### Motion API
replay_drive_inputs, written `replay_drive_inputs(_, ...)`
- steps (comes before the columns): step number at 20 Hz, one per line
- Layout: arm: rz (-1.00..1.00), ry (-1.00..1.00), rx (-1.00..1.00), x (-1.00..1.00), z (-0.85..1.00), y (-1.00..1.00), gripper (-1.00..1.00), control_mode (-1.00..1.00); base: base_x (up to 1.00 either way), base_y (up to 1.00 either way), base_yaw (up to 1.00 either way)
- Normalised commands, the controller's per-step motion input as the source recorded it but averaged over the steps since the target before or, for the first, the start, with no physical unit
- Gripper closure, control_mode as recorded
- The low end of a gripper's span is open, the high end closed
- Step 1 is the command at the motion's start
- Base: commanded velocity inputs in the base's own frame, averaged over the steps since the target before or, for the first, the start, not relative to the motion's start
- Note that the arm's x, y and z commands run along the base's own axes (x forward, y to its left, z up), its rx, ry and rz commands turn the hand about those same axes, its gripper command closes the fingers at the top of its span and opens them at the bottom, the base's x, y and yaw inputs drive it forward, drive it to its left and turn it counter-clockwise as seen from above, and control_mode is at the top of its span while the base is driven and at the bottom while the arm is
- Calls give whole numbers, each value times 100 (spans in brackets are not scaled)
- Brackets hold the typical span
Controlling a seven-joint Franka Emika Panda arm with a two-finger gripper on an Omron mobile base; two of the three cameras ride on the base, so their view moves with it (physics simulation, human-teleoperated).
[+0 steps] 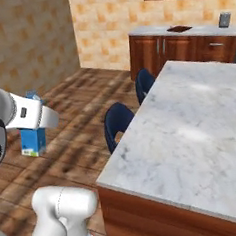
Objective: Take out the milk from the fridge and place it on the tray on the counter. Then take the sugar cube near the tray and place it in the tray.
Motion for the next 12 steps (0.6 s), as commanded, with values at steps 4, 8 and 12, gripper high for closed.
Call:
replay_drive_inputs(4,0,0,0,0,0,0,100,100,72,100,4)
replay_drive_inputs(8,0,0,0,0,0,0,100,100,7,100,2)
replay_drive_inputs(12,0,0,0,0,0,0,100,100,29,100,0)
